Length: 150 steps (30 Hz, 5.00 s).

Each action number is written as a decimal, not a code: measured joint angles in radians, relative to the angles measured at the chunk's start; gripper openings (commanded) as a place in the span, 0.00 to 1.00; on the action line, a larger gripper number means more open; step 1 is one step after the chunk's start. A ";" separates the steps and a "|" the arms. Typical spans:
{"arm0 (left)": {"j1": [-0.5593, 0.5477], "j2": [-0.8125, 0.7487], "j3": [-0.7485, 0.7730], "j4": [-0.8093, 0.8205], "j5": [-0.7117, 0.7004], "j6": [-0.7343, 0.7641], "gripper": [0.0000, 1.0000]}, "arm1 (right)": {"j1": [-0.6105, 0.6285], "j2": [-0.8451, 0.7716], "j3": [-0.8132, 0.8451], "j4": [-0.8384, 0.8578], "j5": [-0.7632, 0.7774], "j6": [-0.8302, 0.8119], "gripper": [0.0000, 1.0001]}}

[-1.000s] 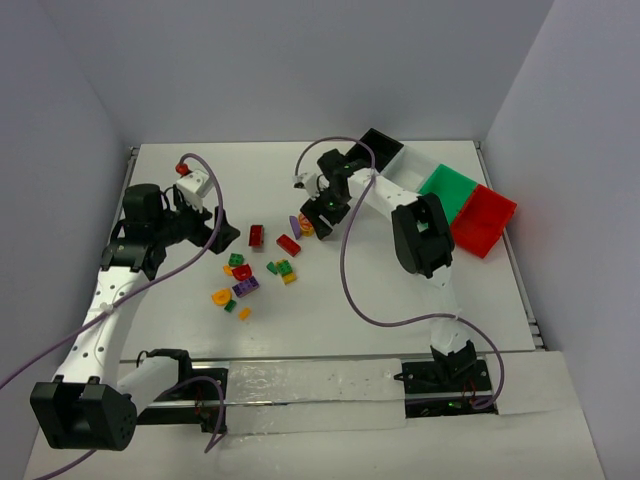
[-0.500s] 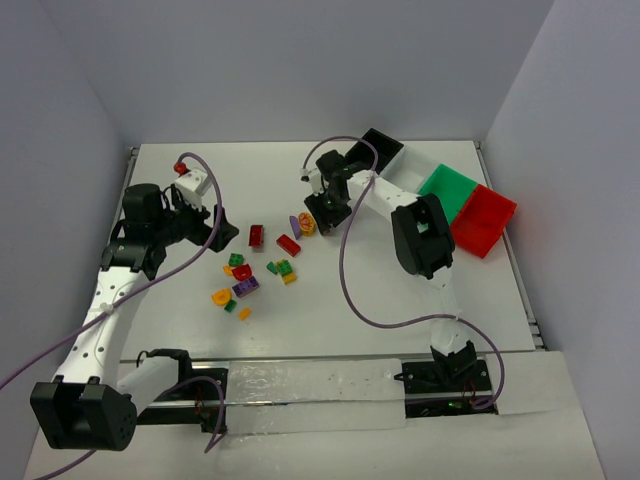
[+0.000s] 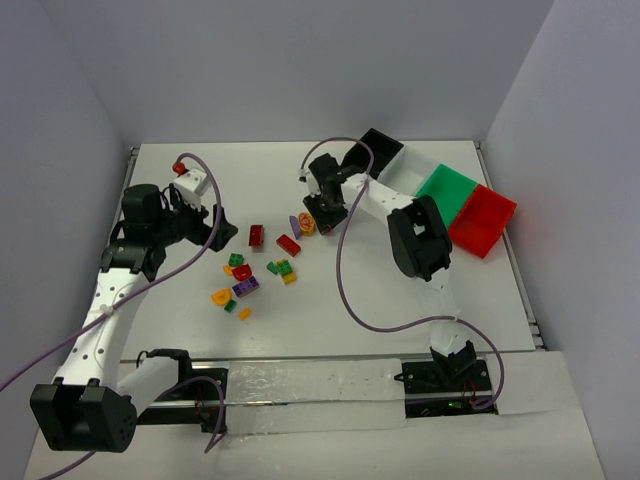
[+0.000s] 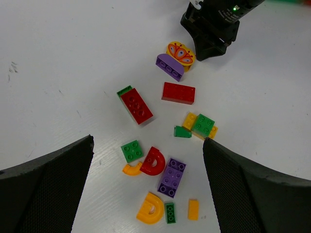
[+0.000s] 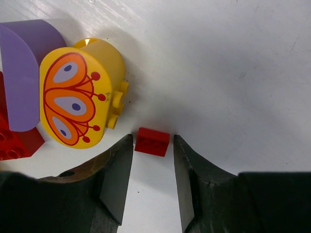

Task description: Sort the legos into containers by color

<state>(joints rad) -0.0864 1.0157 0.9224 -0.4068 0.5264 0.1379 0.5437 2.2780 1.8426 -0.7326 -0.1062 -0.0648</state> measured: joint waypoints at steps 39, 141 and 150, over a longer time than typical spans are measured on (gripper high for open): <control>-0.038 0.046 0.024 0.007 0.001 -0.030 0.99 | -0.886 -0.553 -0.408 -0.011 0.046 -0.314 0.25; -0.093 0.182 0.039 0.107 -0.273 -0.178 0.99 | -0.905 -0.751 -0.571 0.077 0.038 -0.193 0.00; -0.142 0.232 0.062 0.105 -0.371 -0.228 0.99 | -0.916 -0.550 -0.530 0.150 0.057 -0.176 0.54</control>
<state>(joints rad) -0.2283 1.2473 0.9841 -0.3014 0.1556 -0.0897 -0.3721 1.7279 1.3128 -0.5829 -0.0493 -0.2412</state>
